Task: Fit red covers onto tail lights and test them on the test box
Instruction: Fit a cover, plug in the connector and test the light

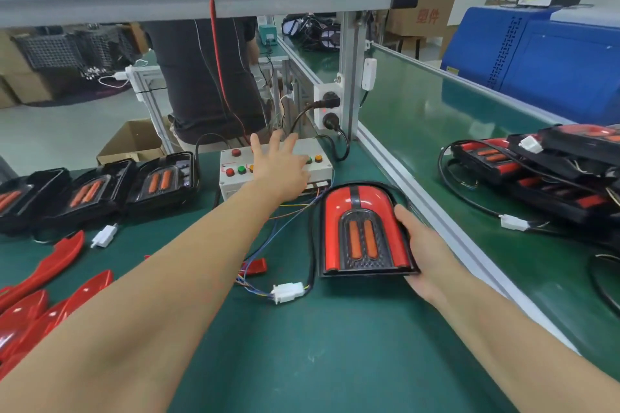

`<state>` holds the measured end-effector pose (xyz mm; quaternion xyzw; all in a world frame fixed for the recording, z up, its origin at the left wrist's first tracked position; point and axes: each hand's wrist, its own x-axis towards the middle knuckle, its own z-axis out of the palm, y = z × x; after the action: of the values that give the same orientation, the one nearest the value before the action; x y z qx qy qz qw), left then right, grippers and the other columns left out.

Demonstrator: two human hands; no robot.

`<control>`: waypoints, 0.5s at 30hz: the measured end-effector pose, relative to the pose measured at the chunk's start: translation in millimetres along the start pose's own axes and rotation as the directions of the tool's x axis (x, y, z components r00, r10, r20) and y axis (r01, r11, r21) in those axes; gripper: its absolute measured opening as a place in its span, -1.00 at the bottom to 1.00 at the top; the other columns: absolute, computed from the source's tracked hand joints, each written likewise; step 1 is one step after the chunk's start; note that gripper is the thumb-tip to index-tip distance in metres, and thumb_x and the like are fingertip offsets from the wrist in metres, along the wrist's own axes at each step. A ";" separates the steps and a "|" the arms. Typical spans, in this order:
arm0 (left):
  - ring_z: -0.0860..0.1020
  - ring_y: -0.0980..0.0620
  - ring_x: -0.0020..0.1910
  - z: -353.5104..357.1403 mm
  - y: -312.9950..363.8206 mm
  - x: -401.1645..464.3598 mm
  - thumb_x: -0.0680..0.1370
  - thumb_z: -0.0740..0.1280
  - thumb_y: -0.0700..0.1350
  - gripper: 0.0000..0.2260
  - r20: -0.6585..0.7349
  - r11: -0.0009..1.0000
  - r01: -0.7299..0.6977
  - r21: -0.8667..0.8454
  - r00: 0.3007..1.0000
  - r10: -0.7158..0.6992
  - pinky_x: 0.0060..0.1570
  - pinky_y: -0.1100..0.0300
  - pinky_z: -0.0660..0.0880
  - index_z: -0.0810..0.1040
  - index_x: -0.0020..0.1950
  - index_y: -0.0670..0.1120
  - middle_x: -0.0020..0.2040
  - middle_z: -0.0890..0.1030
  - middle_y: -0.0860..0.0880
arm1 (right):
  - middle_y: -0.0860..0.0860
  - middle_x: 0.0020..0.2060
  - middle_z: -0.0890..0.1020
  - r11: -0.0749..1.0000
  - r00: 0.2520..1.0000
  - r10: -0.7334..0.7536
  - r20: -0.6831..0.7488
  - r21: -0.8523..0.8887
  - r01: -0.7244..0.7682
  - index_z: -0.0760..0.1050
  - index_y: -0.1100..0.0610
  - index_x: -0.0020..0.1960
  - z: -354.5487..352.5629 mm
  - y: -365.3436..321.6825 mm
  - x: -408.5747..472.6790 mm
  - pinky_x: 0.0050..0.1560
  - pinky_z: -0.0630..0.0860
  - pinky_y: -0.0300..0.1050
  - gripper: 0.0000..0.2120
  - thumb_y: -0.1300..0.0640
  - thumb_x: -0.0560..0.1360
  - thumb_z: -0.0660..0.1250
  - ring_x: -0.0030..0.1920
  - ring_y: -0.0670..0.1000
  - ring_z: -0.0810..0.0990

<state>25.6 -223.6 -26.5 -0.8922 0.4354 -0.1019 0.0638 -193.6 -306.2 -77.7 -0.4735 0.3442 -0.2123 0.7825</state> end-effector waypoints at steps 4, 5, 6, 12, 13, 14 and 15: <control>0.26 -0.07 0.42 -31.7 -20.6 -22.8 0.61 0.16 -0.01 -0.67 -0.042 0.952 -0.011 -0.306 0.999 -0.002 0.42 -0.17 0.08 0.43 0.37 0.03 0.42 0.36 -0.03 | 0.06 -0.18 0.74 0.989 0.999 0.053 -0.011 -0.140 -0.055 0.62 0.10 -0.01 -1.9 -9.6 3.6 -0.23 0.56 -0.07 -0.71 -0.05 0.61 0.21 -0.23 0.04 0.73; 0.38 -0.08 0.33 -42.2 -30.4 -33.8 0.59 0.20 -0.05 -0.71 -0.031 0.923 -0.028 -0.385 0.999 0.017 0.37 -0.06 0.21 0.50 0.30 0.02 0.33 0.46 -0.03 | 0.06 -0.18 0.74 0.976 0.998 0.055 -0.018 -0.208 -0.057 0.61 0.11 -0.01 -1.9 -12.6 4.7 -0.21 0.56 -0.07 -0.71 -0.06 0.61 0.21 -0.23 0.04 0.72; 0.47 -0.07 0.23 -51.6 -40.8 -47.2 0.57 0.24 -0.08 -0.75 -0.011 0.894 -0.048 -0.445 0.999 0.048 0.28 0.05 0.32 0.57 0.22 0.02 0.23 0.55 -0.03 | 0.07 -0.18 0.73 0.958 0.998 0.047 -0.034 -0.282 -0.054 0.60 0.13 -0.01 -1.7 -16.0 4.9 -0.19 0.56 -0.07 -0.69 -0.07 0.61 0.21 -0.23 0.05 0.71; 0.52 0.20 0.03 -49.2 -70.6 -140.9 0.44 0.44 -0.08 -0.78 0.117 0.850 -0.142 -0.507 0.966 0.232 0.13 0.27 0.38 0.63 0.07 0.07 0.00 0.60 0.17 | -0.01 0.12 0.54 0.464 0.877 -0.480 -0.009 -0.851 0.245 0.48 0.05 0.24 5.1 -30.0 -6.9 0.13 0.38 -0.02 -0.69 -0.06 0.56 0.26 0.16 0.07 0.49; 0.51 0.17 0.04 -39.3 -67.6 -150.8 0.43 0.45 -0.06 -0.77 0.117 0.855 -0.143 -0.498 0.966 0.230 0.15 0.22 0.39 0.63 0.08 0.07 0.01 0.59 0.15 | 0.01 0.16 0.55 0.303 0.780 -0.620 0.083 -0.892 0.335 0.52 0.07 0.22 12.5 -31.3 -15.2 0.18 0.35 0.01 -0.71 -0.01 0.55 0.29 0.19 0.08 0.49; 0.51 0.14 0.05 -29.6 -63.2 -159.3 0.43 0.45 -0.03 -0.76 0.105 0.855 -0.150 -0.497 0.967 0.230 0.14 0.19 0.39 0.63 0.09 0.07 0.02 0.59 0.13 | 0.00 0.12 0.59 0.143 0.668 -0.712 0.218 -0.886 0.442 0.58 0.06 0.12 22.4 -31.0 -24.9 0.19 0.34 0.04 -0.78 0.03 0.52 0.32 0.17 0.08 0.51; 0.51 0.12 0.05 -20.7 -57.3 -166.5 0.43 0.45 0.01 -0.75 0.085 0.844 -0.165 -0.510 0.967 0.240 0.13 0.16 0.39 0.63 0.10 0.07 0.02 0.59 0.11 | -0.03 0.04 0.62 -0.011 0.566 -0.737 0.371 -0.843 0.538 0.63 0.03 0.01 33.0 -28.3 -34.1 0.21 0.31 0.08 -0.84 0.04 0.48 0.34 0.12 0.07 0.54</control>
<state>-35.5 -57.5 -15.9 -0.8321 0.5329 0.0870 -0.1269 -192.3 -277.2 -30.7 -0.8943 0.2107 -0.3613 0.1594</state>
